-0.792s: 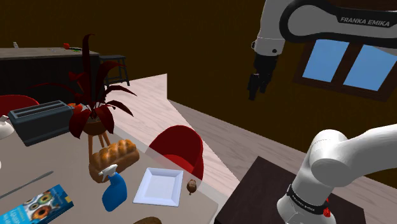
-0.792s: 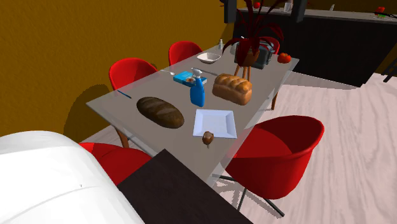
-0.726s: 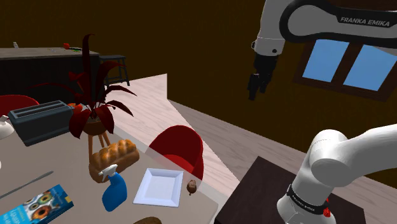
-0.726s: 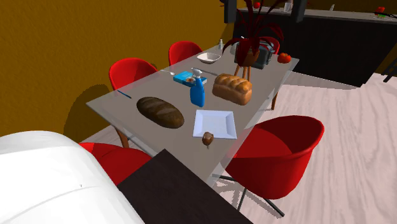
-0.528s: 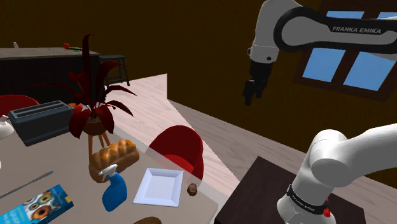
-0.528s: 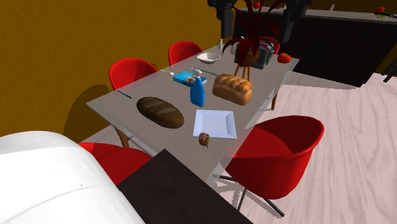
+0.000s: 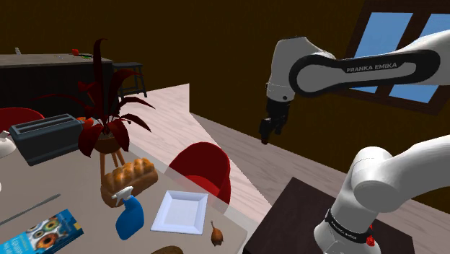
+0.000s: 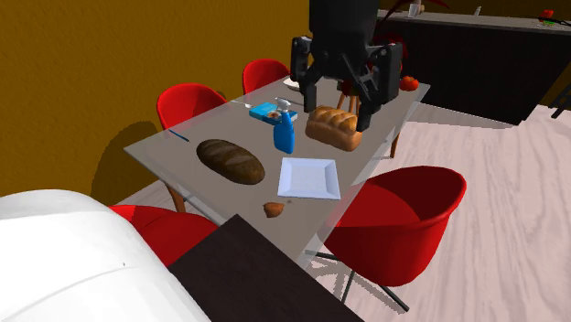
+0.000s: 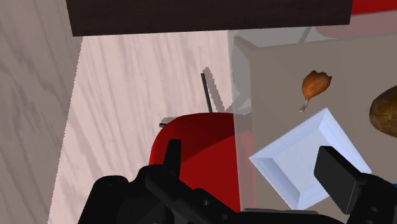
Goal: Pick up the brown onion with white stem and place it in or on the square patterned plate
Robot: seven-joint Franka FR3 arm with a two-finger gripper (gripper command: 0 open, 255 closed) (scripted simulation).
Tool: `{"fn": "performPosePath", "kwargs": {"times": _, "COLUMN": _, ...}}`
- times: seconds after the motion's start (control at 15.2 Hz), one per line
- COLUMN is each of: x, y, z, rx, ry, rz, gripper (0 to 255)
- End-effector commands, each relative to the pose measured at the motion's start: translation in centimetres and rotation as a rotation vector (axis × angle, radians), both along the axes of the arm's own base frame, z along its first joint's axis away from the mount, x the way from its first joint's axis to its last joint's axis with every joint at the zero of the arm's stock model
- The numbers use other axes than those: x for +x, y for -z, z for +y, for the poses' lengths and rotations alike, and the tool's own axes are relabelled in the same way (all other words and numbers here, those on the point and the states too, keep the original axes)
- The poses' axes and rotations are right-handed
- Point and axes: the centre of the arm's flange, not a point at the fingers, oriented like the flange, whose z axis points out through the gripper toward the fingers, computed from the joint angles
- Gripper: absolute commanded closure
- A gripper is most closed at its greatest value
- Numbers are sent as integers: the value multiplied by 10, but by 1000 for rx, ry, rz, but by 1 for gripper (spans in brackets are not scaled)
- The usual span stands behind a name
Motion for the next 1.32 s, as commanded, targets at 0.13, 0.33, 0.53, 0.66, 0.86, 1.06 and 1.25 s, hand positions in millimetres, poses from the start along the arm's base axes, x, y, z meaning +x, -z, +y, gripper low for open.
{"fn": "performPosePath", "kwargs": {"times": 0.13, "x": 18, "y": 48, "z": 15, "rx": 16, "ry": 10, "rz": -1, "gripper": 0}}
{"fn": "performPosePath", "kwargs": {"times": 0.33, "x": 29, "y": 84, "z": 26, "rx": 27, "ry": 18, "rz": -1, "gripper": 0}}
{"fn": "performPosePath", "kwargs": {"times": 0.53, "x": 39, "y": 119, "z": 38, "rx": 38, "ry": 25, "rz": 0, "gripper": 0}}
{"fn": "performPosePath", "kwargs": {"times": 0.66, "x": 47, "y": 143, "z": 47, "rx": 46, "ry": 30, "rz": 0, "gripper": 0}}
{"fn": "performPosePath", "kwargs": {"times": 0.86, "x": 58, "y": 178, "z": 59, "rx": 57, "ry": 38, "rz": 0, "gripper": 0}}
{"fn": "performPosePath", "kwargs": {"times": 1.06, "x": 69, "y": 213, "z": 72, "rx": 68, "ry": 45, "rz": 1, "gripper": 0}}
{"fn": "performPosePath", "kwargs": {"times": 1.25, "x": 80, "y": 248, "z": 85, "rx": 79, "ry": 53, "rz": 1, "gripper": 0}}
